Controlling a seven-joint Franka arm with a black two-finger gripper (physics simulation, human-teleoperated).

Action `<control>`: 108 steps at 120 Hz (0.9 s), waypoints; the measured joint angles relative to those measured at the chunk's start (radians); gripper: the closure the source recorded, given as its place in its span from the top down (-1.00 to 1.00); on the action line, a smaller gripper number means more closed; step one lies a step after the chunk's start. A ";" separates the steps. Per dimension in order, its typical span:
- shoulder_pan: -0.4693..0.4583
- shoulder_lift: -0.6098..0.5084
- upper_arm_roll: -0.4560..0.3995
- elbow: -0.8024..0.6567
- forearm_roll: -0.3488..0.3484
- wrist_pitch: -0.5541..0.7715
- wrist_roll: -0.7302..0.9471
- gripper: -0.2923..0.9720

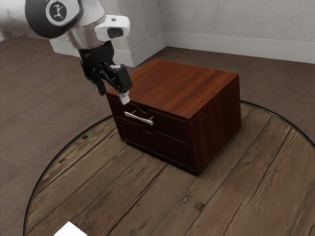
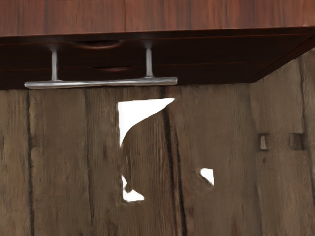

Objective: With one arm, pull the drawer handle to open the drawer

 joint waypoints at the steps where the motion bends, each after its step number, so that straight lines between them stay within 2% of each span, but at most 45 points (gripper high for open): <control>1: -0.002 0.000 -0.001 -0.002 0.000 0.002 -0.001 0.50; 22: -0.004 -0.012 -0.003 -0.005 -0.012 0.015 -0.025 0.50; 32: -0.003 -0.020 0.020 -0.004 -0.029 -0.009 -0.094 0.50; 56: 0.010 -0.026 0.015 -0.004 -0.116 -0.066 -0.583 0.50; 70: -0.017 -0.017 0.010 -0.005 -0.087 -0.042 -0.832 0.50; 77: -0.019 -0.044 0.013 -0.061 -0.073 -0.010 -0.939 0.50; 90: -0.042 -0.081 0.061 -0.177 -0.060 0.061 -1.104 0.49; 108: -0.035 -0.094 0.113 -0.241 -0.052 0.138 -1.280 0.48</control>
